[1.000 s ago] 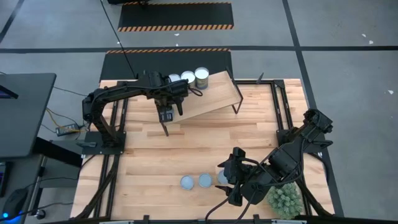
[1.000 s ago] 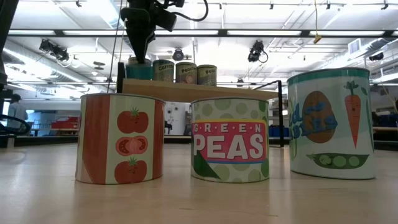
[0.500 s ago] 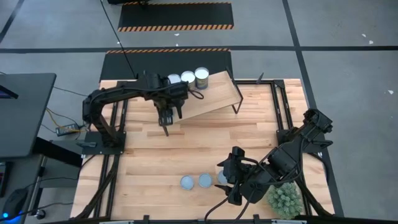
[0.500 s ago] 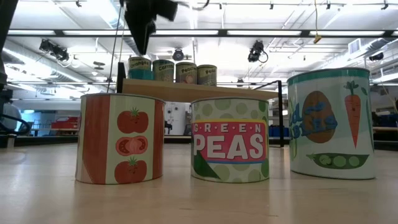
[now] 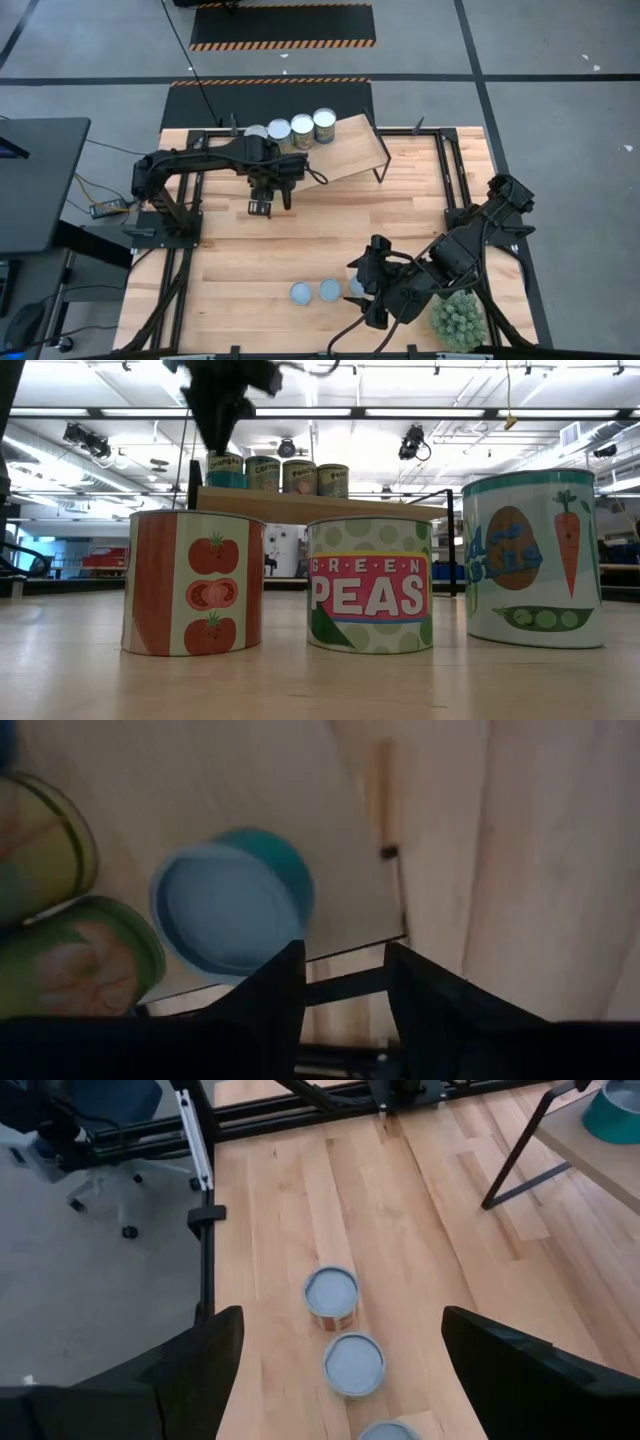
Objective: Pick and place cans onto a shelf
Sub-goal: Put the canned tuna on the shelf
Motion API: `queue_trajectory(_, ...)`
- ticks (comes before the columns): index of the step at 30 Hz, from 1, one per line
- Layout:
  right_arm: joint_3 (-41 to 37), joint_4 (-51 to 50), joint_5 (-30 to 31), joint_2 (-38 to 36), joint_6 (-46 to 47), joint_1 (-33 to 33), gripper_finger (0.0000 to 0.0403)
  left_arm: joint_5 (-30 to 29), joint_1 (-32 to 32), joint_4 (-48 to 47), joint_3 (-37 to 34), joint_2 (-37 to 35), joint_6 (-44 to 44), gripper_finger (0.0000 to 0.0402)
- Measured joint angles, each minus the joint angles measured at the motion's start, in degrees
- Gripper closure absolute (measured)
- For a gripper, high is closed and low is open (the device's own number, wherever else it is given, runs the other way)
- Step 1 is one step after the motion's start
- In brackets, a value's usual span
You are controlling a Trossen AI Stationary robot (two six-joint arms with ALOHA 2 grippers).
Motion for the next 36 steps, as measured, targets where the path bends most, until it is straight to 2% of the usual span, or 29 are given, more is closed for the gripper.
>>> queue_trajectory(5, 0.0, 1.2, 0.0, 0.0, 0.1, 0.0, 0.0055, -1.7, 0.8, 2.7, -3.6, 0.0, 2.7, 0.0260)
queue_trajectory(14, 0.0, 1.9, 0.0, 0.0, 0.9, 0.0, 0.0055, -4.9, -0.7, 2.5, -3.8, 0.0, 7.8, 0.0260)
queue_trajectory(19, 0.0, 1.9, 0.0, -0.1, 0.7, -0.4, 0.0055, -5.1, 0.2, 5.6, -3.8, 0.0, 10.2, 0.0260)
queue_trajectory(22, 0.0, 1.9, 0.0, -0.1, 0.7, -0.5, 0.0055, -4.9, 1.1, 6.5, -3.8, 0.0, 10.0, 0.0260)
queue_trajectory(27, 0.0, 1.9, 0.0, -0.1, 0.5, -0.6, 0.0055, -1.3, 2.5, 6.6, -3.8, 0.0, 8.3, 0.0260)
queue_trajectory(36, 0.0, 1.8, 0.0, -0.1, -0.8, -0.7, 0.0055, -1.2, 3.6, 7.9, -3.8, 0.0, 5.4, 0.0260)
